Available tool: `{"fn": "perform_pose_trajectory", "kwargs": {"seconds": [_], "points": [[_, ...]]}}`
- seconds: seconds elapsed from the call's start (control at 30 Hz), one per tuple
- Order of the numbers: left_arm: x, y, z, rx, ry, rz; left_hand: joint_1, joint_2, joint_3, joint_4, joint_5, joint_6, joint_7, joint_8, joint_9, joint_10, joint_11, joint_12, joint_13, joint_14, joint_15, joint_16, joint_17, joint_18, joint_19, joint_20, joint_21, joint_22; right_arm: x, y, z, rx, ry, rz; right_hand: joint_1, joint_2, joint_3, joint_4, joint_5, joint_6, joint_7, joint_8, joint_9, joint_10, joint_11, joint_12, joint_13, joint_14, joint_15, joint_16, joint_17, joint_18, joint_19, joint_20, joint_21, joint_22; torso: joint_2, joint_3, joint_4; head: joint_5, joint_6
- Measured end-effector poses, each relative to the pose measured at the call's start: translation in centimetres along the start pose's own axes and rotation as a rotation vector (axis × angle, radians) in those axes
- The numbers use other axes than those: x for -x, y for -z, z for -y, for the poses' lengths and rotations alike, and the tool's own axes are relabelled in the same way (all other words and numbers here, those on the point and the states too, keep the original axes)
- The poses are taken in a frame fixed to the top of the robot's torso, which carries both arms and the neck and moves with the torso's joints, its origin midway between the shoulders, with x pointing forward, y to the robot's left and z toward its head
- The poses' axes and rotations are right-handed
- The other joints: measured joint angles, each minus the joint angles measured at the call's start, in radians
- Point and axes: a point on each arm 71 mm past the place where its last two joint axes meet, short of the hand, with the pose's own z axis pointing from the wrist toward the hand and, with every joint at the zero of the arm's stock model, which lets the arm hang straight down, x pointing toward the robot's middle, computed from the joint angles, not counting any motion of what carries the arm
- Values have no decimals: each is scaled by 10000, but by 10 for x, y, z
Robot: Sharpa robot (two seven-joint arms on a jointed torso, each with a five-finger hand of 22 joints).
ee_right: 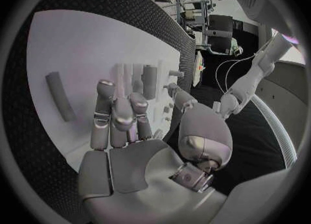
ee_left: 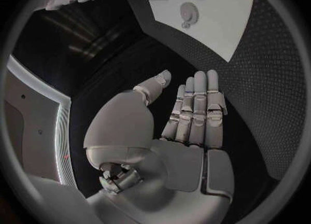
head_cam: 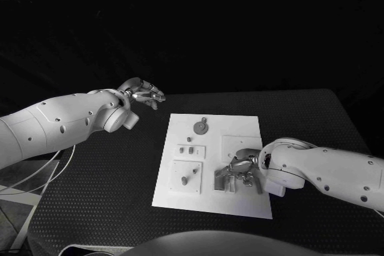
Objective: Assemble the parts on the task board
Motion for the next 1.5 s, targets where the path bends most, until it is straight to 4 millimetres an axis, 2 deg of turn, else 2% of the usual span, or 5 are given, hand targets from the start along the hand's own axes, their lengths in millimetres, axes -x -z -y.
{"fn": "perform_pose_trajectory", "kwargs": {"seconds": [0.67,0.87,1.07,1.23,1.5], "points": [[0,0,0,-2,0,-3,0,0,0,-1,0,0,-1,38,1,0,0,0,-1,3,-3,-38,18,0,0,0,0,0,3,7,10,82,-45,280,-25,-182,182,376,0,3,2,1,109,-30,38,41,17,13,15,0,1,0,0,4,0,30,0,-2,-1,4,-15],[0,0,0,6,-1,9,0,0,0,-1,0,1,-1,38,2,0,0,0,-1,35,-35,-39,17,0,0,0,0,0,9,19,13,372,-20,523,337,185,-58,136,0,4,2,0,195,-29,39,152,79,12,17,1,1,0,13,19,75,30,-5,-3,-8,-29,31],[1,0,0,6,-1,11,0,0,-18,17,0,1,-2,38,2,0,0,0,-2,35,-35,-39,28,0,0,0,0,0,20,33,19,604,-57,794,711,1222,-594,-879,0,115,-94,155,377,139,-54,243,145,-42,-34,1,20,0,-4,39,79,29,-7,-2,-24,-93,82],[0,0,0,-2,-1,5,0,0,-24,22,0,1,-2,38,3,0,0,0,5,70,0,-39,28,0,0,0,0,0,30,42,37,330,71,1049,1136,1808,-762,-1689,0,401,-171,335,611,336,-141,355,185,2,-86,0,20,2,-21,56,151,29,-8,-1,-30,-179,120],[1,1,-1,11,-3,25,0,0,-24,22,0,1,-2,38,3,0,0,0,6,70,0,-39,39,0,0,0,0,0,33,51,58,-468,1313,1197,1121,1942,-943,-1995,0,577,-307,563,928,352,-157,359,98,-47,-145,1,-20,44,-57,92,152,28,-9,15,-19,-277,129]]}}
